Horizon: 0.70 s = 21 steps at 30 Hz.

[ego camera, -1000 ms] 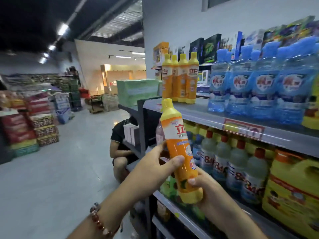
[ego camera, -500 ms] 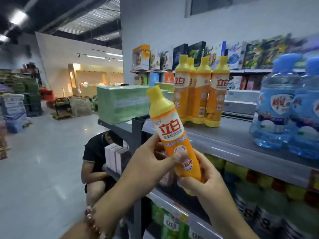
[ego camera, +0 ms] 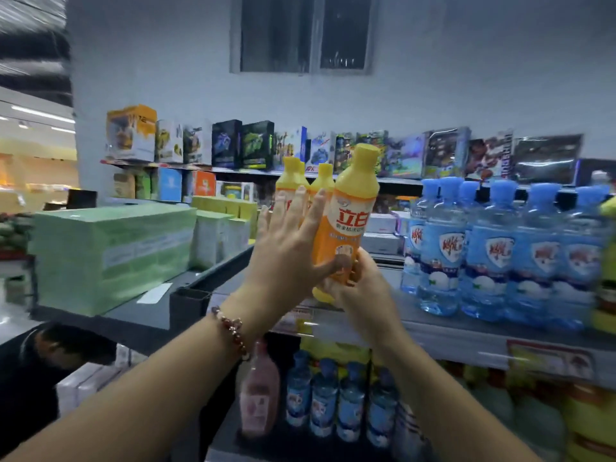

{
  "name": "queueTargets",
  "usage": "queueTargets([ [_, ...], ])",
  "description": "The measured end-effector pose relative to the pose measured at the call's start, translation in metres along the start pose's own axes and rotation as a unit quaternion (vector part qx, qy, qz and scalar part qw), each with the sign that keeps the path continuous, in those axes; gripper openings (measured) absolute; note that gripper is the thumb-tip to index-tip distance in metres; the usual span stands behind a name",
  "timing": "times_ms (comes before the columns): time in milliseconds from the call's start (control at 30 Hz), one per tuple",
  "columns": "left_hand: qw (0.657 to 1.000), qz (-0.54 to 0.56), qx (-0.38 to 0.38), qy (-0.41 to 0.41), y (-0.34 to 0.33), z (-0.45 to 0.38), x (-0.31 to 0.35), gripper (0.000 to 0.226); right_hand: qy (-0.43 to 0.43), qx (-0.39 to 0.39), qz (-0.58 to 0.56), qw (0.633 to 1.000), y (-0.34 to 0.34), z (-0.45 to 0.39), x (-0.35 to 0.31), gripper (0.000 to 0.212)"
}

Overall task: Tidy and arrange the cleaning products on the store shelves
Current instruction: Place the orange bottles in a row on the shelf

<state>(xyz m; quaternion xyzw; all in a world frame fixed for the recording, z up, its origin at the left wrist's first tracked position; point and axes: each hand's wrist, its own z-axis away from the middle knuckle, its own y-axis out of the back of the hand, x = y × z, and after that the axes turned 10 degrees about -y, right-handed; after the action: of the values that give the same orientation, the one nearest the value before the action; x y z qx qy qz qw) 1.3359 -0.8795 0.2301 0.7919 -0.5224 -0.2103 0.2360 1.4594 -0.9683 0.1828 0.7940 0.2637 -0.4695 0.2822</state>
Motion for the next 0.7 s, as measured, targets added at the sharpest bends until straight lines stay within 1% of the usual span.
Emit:
queueTargets([
  [100,1.0,-0.018,0.001,0.001,-0.008,-0.007,-0.014,0.108,-0.017,0.011,0.019,1.0,-0.011,-0.019,0.001,0.042],
  [200,0.999,-0.036,-0.014,-0.014,-0.015,-0.012,-0.023,0.105,-0.026,0.035,0.086,0.995,-0.02,-0.03,0.004,0.037],
  [267,0.998,-0.043,-0.031,-0.017,-0.023,-0.012,-0.03,0.105,-0.035,0.05,0.088,0.994,-0.023,-0.035,0.009,0.032],
  [333,0.998,-0.049,-0.039,-0.016,-0.029,-0.009,-0.037,0.103,-0.047,0.057,0.095,0.993,-0.026,-0.04,0.011,0.032],
  [433,0.998,-0.056,-0.023,-0.023,-0.038,-0.003,-0.043,0.103,-0.051,0.066,0.116,0.99,-0.03,-0.038,0.01,0.032],
  [533,0.998,-0.046,-0.012,-0.04,-0.042,0.003,-0.043,0.096,-0.052,0.058,0.128,0.989,-0.035,-0.034,0.009,0.034],
  [700,0.998,-0.024,-0.055,-0.036,-0.034,0.012,-0.044,0.081,-0.1,0.027,0.121,0.987,-0.032,-0.036,0.001,0.041],
])
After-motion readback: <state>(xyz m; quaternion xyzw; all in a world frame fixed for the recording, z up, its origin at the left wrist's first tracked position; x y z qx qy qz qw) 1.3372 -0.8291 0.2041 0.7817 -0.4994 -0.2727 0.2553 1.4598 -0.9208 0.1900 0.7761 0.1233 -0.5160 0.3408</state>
